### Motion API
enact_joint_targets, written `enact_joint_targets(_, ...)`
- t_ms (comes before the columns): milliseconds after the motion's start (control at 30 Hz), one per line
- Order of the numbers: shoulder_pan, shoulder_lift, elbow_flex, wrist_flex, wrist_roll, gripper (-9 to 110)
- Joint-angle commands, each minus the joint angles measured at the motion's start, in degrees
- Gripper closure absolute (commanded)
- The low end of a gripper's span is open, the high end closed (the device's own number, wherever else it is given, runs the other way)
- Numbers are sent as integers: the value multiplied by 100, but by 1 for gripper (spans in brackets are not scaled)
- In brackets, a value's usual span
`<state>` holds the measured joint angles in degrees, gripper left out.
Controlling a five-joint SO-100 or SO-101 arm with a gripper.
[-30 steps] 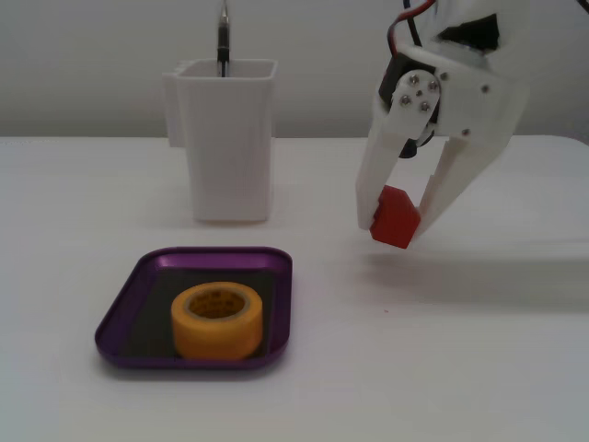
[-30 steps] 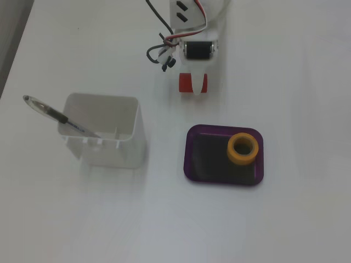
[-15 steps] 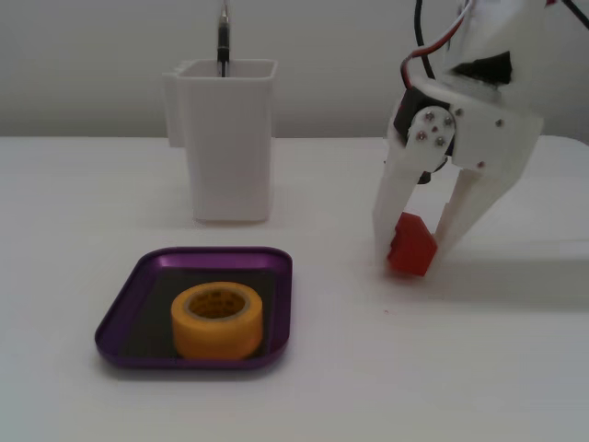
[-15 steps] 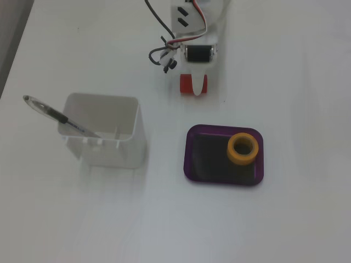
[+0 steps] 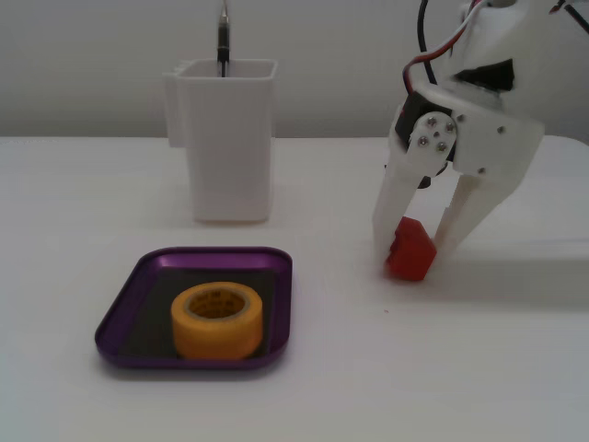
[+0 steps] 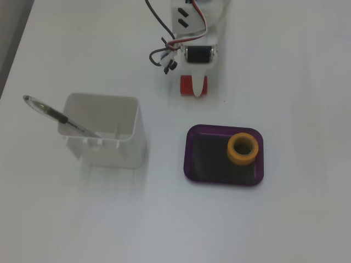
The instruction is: Remove the cube from the box.
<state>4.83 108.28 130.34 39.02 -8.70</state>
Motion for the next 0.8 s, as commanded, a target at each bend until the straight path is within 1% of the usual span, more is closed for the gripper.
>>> enact_joint_targets(0, 9, 281, -44, -62, -26, 101)
enact_joint_targets(200, 9, 290, -44, -9, 26, 94)
enact_joint_targets(400, -53, 369, -105, 9, 44, 93)
enact_joint_targets(500, -97, 396, -299, 554, 44, 90)
enact_joint_targets(600, -79, 483, -923, 1160, 70, 85)
enact_joint_targets(767, -88, 1099, -1881, 2188, 79, 84)
